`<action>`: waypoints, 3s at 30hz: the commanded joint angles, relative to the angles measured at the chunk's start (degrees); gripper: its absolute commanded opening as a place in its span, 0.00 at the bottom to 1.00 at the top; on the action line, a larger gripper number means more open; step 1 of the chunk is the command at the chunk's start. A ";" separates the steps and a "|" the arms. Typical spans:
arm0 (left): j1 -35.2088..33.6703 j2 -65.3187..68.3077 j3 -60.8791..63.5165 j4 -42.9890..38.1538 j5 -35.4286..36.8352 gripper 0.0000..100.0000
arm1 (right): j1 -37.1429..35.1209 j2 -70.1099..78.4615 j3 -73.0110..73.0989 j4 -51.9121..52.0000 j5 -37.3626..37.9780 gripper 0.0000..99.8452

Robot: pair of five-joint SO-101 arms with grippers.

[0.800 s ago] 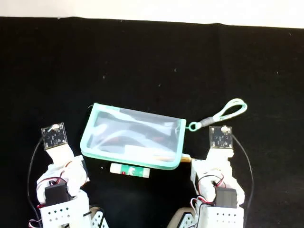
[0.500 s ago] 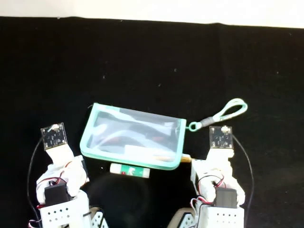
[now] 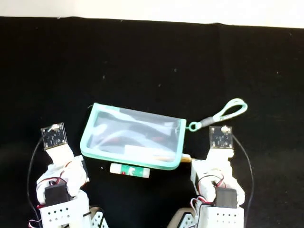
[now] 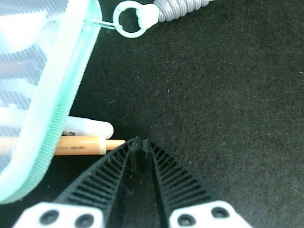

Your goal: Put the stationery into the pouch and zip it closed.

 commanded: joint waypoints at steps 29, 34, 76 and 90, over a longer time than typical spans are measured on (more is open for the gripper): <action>4.53 -0.31 0.84 -28.92 0.44 0.01 | 0.22 -0.48 7.78 -18.77 0.97 0.01; 4.53 -0.31 -0.84 -29.36 0.44 0.01 | 0.22 -0.48 7.08 -23.08 0.97 0.01; 4.62 0.22 -53.67 9.23 -2.81 0.26 | 0.57 5.67 -66.33 28.35 0.53 0.01; 4.62 21.85 -75.12 9.23 -2.90 0.26 | 0.40 36.79 -97.63 29.76 -0.09 0.01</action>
